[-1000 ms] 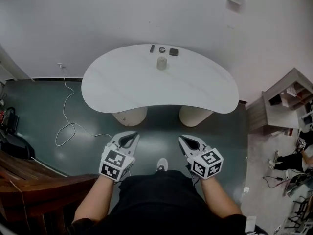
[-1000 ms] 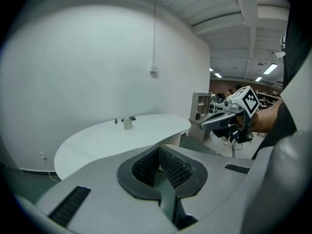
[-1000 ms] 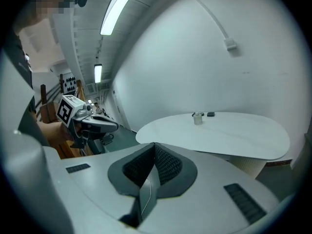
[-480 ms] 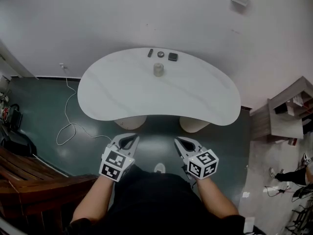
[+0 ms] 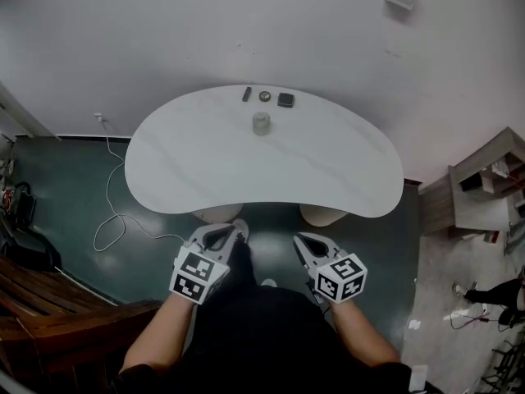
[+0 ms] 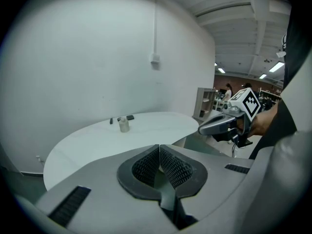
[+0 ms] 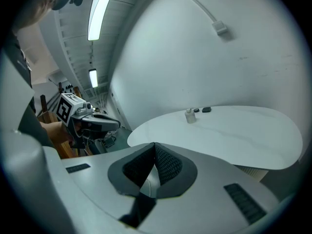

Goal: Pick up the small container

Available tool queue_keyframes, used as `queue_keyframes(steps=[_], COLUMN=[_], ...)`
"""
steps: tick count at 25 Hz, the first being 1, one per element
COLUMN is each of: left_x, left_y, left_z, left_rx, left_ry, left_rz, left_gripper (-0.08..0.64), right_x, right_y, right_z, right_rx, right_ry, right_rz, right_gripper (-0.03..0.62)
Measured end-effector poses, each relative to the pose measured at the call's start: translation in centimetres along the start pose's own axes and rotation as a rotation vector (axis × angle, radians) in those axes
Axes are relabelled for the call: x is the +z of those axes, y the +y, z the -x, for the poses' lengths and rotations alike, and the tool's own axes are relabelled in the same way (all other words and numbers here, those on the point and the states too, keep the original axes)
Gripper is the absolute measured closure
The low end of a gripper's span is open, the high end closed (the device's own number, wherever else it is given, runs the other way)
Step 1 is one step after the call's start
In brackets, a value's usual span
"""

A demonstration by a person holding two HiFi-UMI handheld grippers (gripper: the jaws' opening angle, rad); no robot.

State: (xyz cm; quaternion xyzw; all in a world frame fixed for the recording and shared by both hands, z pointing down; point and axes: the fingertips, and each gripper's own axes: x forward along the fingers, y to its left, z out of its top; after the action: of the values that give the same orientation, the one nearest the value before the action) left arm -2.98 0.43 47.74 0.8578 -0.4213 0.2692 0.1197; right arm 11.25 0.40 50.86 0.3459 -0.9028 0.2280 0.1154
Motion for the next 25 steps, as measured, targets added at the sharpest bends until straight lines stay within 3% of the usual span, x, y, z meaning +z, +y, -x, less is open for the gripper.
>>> queue_keyframes(steps=[11, 25], left_x=[3.2, 9.2], left_y=[4.3, 17.8], left_z=[-5.5, -14.0], left_rx=[-0.054, -0.132], left_ry=[-0.032, -0.085], left_rz=[-0.004, -0.026], left_gripper=[0.543, 0.541], right_x=[2.5, 11.0], right_y=[-4.0, -10.3], right_z=[-3.7, -15.5], right_rx=[-0.04, -0.126], right_ry=[0.027, 0.052], right_rz=[0.005, 0.028], right_gripper=[0.597, 0.597])
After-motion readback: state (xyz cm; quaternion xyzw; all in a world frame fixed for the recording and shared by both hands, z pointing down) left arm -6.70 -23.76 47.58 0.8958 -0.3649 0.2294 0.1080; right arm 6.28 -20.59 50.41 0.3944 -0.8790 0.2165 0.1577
